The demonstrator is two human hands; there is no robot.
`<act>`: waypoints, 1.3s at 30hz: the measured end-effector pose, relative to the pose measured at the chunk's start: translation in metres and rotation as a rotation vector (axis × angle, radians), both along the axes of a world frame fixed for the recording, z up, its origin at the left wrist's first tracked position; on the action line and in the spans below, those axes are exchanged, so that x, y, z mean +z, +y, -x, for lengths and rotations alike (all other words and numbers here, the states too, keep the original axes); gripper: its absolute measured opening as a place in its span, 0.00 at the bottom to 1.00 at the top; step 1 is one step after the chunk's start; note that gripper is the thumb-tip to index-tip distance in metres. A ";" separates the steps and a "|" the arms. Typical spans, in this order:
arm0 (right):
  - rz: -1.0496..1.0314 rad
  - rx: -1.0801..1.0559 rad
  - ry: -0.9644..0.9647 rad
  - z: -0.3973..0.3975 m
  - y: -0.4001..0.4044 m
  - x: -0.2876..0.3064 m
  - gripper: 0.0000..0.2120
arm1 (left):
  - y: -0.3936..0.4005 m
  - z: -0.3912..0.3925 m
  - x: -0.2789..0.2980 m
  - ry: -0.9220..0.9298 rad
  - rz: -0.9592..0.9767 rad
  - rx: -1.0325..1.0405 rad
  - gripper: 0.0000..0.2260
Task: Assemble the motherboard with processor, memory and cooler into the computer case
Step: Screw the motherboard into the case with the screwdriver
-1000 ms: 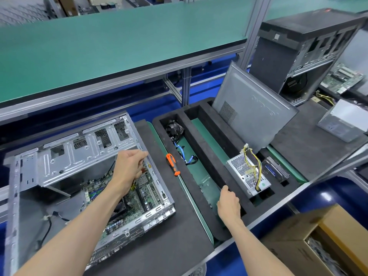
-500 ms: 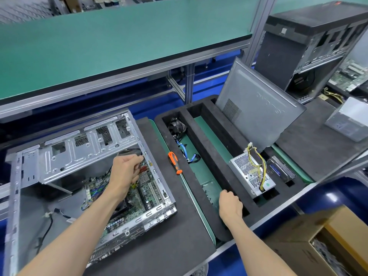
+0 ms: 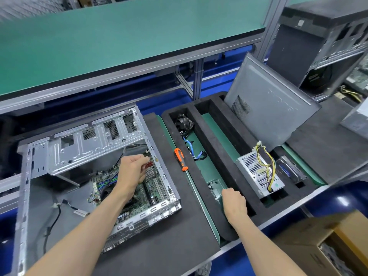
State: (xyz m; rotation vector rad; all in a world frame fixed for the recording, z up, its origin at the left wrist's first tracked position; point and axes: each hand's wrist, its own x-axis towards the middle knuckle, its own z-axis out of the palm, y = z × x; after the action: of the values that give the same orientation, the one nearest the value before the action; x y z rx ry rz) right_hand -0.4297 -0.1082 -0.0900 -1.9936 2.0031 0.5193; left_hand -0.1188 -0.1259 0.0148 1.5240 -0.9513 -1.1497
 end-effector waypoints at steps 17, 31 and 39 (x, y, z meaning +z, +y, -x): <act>0.129 -0.003 -0.585 -0.140 -0.087 0.064 0.17 | 0.009 -0.010 0.020 0.250 -0.027 0.215 0.19; 0.207 0.027 -0.698 -0.153 -0.126 0.135 0.13 | 0.029 -0.031 0.016 0.417 -0.067 0.366 0.20; 0.107 -0.276 -1.406 -0.212 -0.138 0.236 0.12 | 0.048 -0.024 0.050 0.188 -0.026 -0.030 0.15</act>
State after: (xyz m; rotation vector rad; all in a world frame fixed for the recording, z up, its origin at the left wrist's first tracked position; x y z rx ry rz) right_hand -0.2182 -0.2458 0.1461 -1.3161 1.2626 -0.8549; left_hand -0.0951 -0.0783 0.0648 1.3981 -0.8372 -1.3066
